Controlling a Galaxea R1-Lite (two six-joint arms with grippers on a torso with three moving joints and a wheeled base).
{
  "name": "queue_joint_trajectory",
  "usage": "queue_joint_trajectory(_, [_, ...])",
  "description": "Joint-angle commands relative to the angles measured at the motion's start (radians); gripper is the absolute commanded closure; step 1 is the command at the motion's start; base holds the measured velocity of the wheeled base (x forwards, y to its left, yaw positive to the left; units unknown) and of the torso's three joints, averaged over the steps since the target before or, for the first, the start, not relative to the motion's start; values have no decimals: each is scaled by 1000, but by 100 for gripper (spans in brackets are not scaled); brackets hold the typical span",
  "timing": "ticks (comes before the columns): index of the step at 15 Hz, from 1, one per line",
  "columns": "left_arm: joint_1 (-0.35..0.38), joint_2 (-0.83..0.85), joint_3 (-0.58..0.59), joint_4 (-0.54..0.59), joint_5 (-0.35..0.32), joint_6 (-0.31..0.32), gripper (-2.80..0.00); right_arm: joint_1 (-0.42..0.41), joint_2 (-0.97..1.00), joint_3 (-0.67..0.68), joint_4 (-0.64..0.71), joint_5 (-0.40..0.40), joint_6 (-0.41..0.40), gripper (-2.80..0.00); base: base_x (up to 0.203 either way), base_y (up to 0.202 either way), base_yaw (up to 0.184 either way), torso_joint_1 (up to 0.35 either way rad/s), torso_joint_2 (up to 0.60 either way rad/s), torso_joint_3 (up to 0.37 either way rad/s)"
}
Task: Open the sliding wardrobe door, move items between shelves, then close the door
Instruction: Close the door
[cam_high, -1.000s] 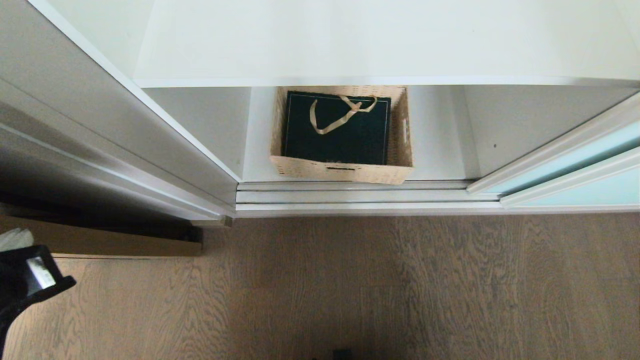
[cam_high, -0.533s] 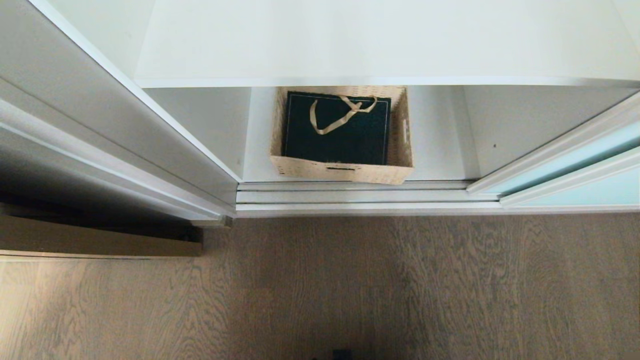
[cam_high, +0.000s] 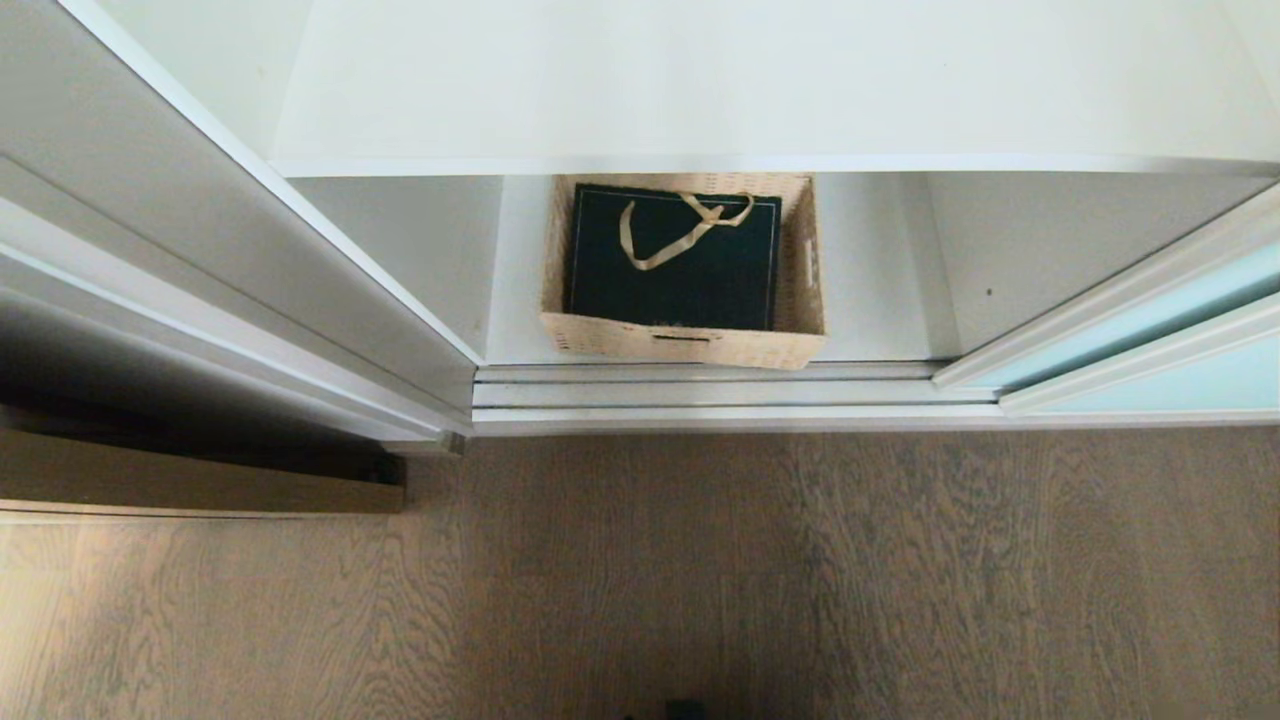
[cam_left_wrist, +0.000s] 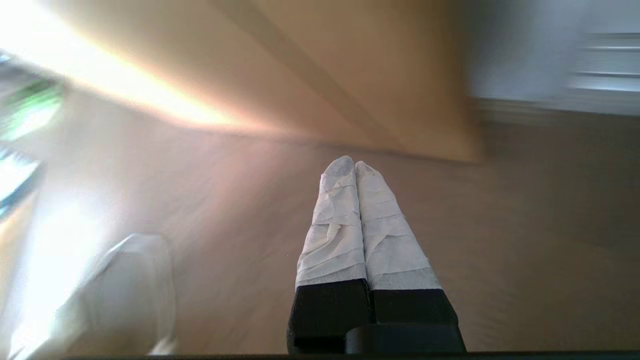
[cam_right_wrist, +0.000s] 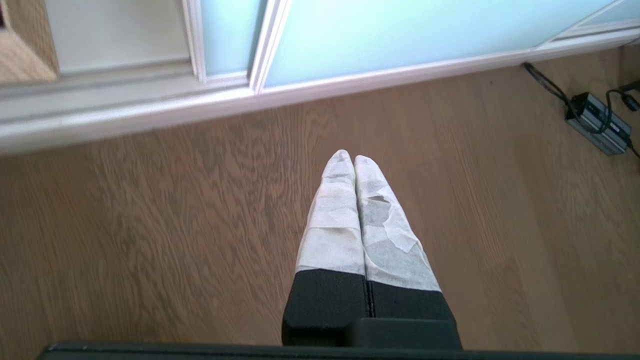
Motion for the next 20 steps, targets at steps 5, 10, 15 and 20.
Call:
queue_joint_trajectory(5, [-17, -141, 44, 93, -309, 33, 0, 1, -18, 19, 2, 0, -1, 0, 0, 0, 0, 0, 0, 0])
queue_joint_trajectory(10, [-21, -251, 28, 267, -464, 90, 0, 7, -34, 44, 3, 3, 0, 0, 0, 0, 0, 0, 0, 0])
queue_joint_trajectory(15, [-21, -251, 45, 221, -464, -53, 0, 9, -29, 17, 2, 3, 0, 0, 0, 0, 0, 0, 0, 0])
queue_joint_trajectory(20, [-21, -250, 31, 319, -465, -105, 0, 10, -19, 4, 3, 8, 2, 0, 0, 0, 0, 0, 0, 0])
